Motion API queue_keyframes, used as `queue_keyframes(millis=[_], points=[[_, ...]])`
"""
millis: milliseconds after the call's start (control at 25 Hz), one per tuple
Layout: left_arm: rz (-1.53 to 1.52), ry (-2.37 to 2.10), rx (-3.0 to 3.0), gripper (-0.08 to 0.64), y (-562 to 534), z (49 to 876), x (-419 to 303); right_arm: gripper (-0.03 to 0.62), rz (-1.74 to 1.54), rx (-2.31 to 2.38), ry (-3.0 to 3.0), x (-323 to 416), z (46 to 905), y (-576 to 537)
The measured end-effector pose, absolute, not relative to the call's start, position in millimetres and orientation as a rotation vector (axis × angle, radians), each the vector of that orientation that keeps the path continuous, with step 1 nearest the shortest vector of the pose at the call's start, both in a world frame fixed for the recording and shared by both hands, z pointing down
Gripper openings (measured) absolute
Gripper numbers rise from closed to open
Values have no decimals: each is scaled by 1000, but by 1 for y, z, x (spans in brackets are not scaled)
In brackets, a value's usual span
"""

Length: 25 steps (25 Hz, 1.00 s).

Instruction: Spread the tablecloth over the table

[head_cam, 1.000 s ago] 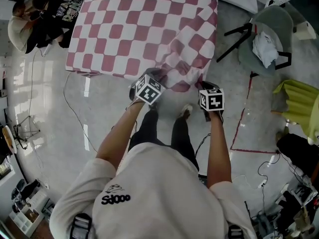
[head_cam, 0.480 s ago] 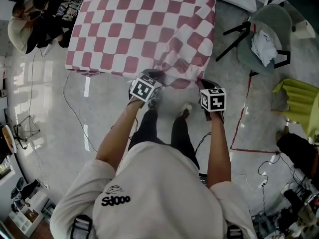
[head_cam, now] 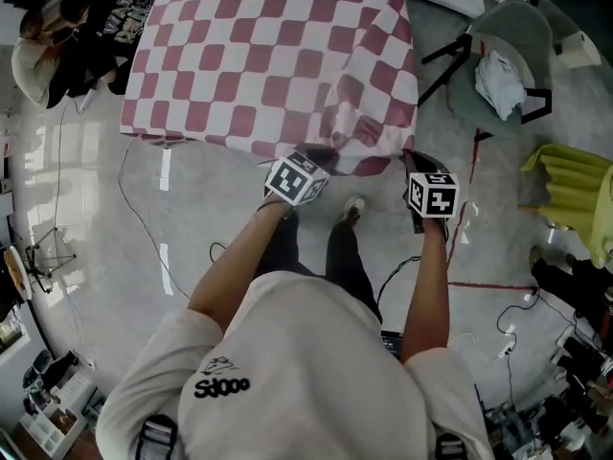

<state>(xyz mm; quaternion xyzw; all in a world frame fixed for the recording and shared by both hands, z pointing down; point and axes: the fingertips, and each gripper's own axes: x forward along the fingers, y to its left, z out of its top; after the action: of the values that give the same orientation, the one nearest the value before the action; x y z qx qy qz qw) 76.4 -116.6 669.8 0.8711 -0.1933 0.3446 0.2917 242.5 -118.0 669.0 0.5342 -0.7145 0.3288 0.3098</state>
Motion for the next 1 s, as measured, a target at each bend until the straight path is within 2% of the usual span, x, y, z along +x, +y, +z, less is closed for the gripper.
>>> queue_keyframes(millis=[520, 1000], points=[[1013, -312, 2365, 35, -67, 690, 162, 23, 920, 1497, -1814, 328, 686, -100], [1105, -376, 2240, 37, -56, 741, 166, 23, 969, 1470, -1746, 351, 750, -95]])
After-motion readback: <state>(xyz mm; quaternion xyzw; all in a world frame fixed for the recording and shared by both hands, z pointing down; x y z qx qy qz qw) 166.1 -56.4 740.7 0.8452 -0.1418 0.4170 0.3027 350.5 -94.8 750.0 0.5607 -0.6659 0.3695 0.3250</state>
